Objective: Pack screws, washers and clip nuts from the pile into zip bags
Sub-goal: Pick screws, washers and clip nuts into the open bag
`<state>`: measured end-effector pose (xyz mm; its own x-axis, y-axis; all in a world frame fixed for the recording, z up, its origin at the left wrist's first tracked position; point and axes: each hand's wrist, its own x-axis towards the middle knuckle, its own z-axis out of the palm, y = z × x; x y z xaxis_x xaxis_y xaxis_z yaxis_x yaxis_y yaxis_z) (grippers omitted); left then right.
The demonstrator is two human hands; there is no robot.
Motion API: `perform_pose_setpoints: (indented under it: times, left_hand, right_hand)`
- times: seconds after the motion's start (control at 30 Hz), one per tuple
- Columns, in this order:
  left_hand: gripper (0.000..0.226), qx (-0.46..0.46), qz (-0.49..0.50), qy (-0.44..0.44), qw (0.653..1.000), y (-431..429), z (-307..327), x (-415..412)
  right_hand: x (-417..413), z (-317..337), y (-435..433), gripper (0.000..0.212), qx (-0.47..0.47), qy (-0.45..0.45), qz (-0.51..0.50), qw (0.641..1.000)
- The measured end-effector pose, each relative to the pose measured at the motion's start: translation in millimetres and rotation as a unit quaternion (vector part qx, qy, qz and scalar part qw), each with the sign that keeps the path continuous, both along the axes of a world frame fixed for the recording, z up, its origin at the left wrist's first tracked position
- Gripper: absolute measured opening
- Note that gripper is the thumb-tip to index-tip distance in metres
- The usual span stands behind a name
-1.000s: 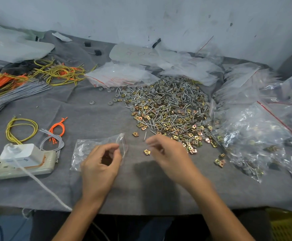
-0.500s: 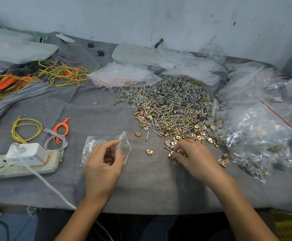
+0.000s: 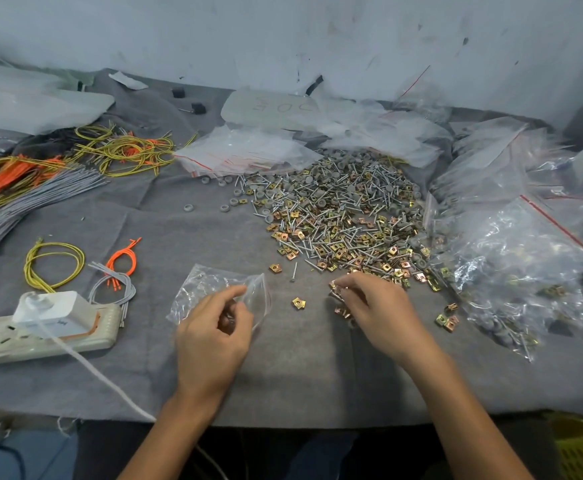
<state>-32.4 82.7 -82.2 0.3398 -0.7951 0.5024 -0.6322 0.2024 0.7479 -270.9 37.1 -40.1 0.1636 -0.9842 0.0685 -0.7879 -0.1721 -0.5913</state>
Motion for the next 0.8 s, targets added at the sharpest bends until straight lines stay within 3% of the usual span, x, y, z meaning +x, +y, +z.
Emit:
perform_pose_setpoints:
  times: [0.13,0.33,0.53,0.63,0.8]
  left_hand:
    - [0.024,-0.011,-0.009,-0.002,1.0,-1.8,-1.6,-0.1]
    - [0.025,-0.011,-0.009,0.011,1.0,-1.0,-2.8,1.0]
    - [0.025,-0.018,-0.004,0.016,1.0,0.1,-0.7,0.0]
    - [0.024,-0.017,-0.001,0.012,1.0,1.1,0.6,0.0]
    - [0.023,-0.014,0.001,0.011,1.0,2.0,2.5,-0.2]
  right_hand:
    - [-8.1,-2.8,-0.7,0.009,0.03,-0.101,-0.002,0.994]
    - [-15.0,-5.3,-7.2,0.012,0.058,-0.131,-0.012,0.99]
    - [-13.6,-6.3,-11.2,0.022,0.125,-0.334,-0.014,0.934]
    - [-17.4,-5.4,-16.4,0.03,0.116,-0.288,-0.02,0.95]
    - [-27.3,-2.1,-21.8,0.021,0.052,-0.063,0.009,0.997]
